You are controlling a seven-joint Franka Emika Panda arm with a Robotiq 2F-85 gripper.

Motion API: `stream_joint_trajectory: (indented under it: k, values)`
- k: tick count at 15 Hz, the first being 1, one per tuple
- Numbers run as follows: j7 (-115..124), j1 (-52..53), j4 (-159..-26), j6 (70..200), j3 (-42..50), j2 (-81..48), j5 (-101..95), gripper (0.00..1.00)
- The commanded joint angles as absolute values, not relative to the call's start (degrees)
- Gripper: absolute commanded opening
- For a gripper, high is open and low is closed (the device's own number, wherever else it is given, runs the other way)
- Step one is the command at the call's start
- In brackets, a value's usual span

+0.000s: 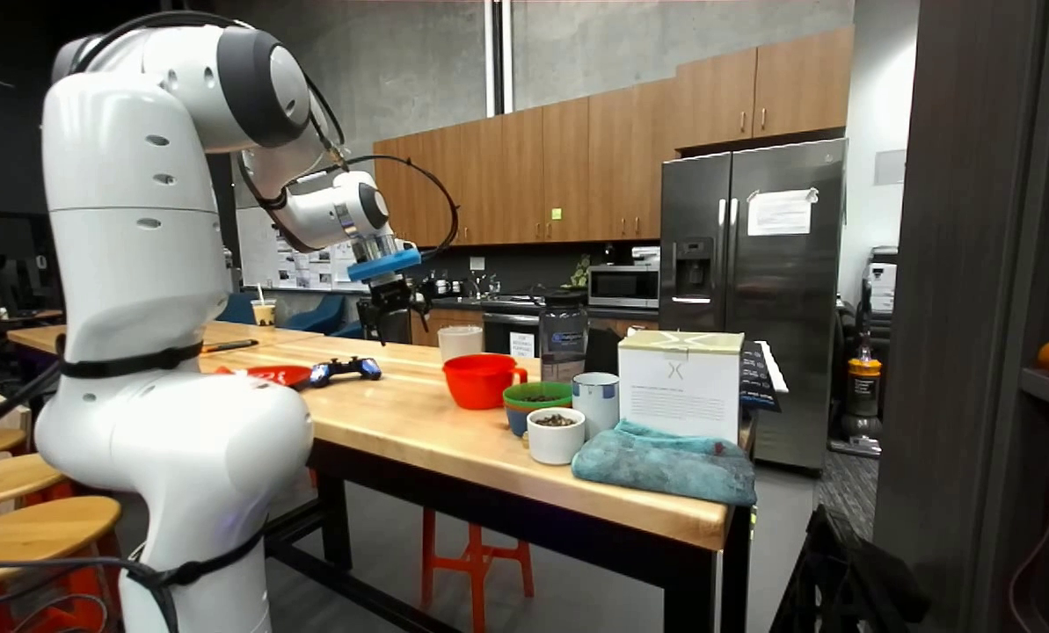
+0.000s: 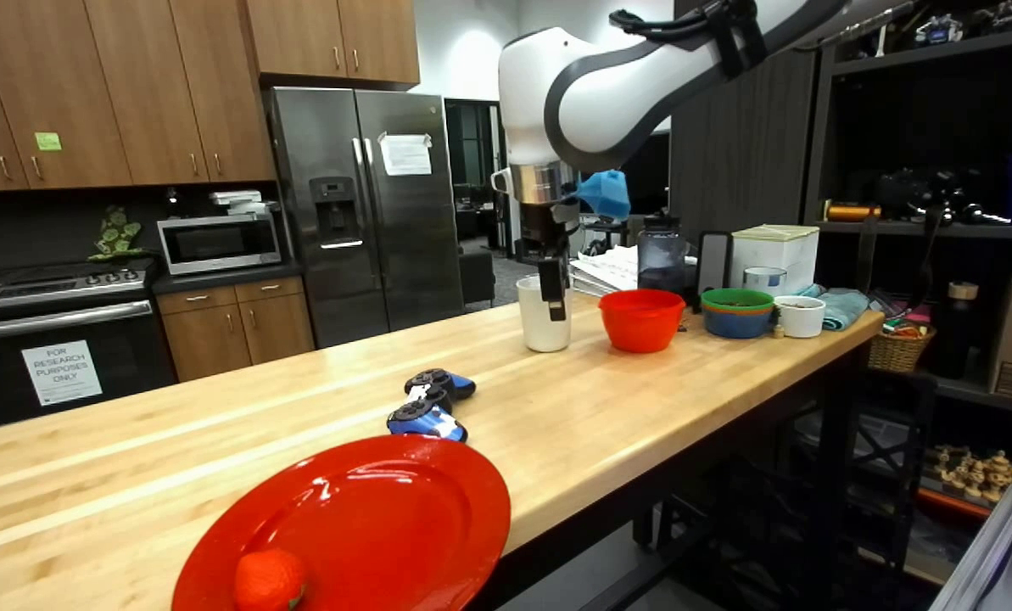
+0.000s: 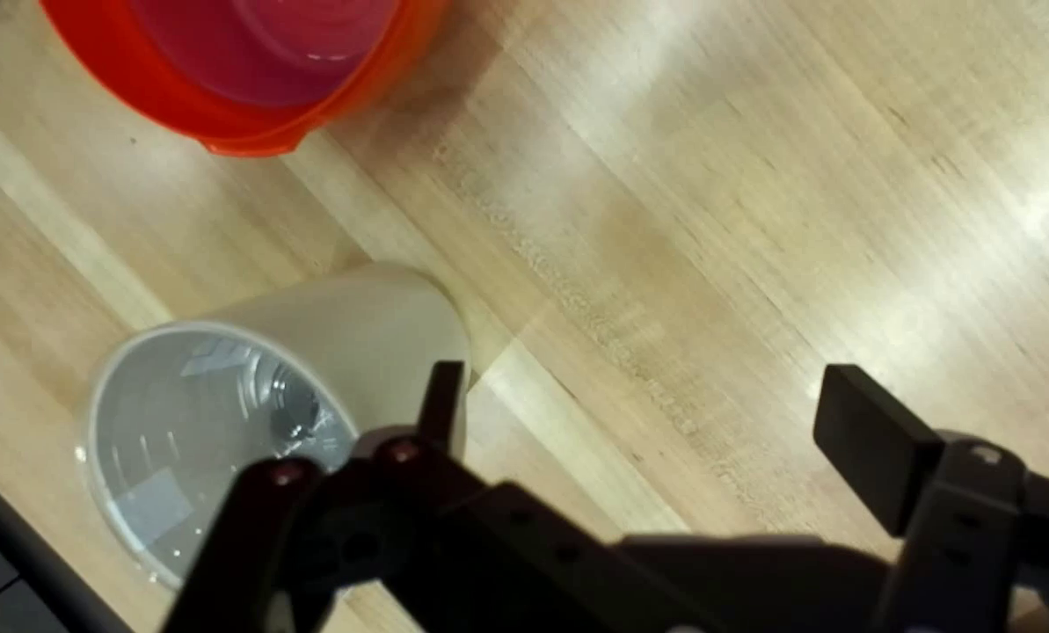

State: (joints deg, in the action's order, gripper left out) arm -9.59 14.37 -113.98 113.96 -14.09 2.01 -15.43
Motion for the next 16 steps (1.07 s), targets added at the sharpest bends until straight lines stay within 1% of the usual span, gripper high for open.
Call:
stream_joint_trajectory:
  k: [1,3,16]
  values:
    - [-8.0,14.2,-116.9,113.7,-14.0,4.3,-13.0,1.00]
    - [-8.5,14.3,-115.4,113.9,-14.2,2.3,-13.9,1.00]
    - [-8.5,14.3,-116.0,113.9,-14.2,2.6,-13.3,1.00]
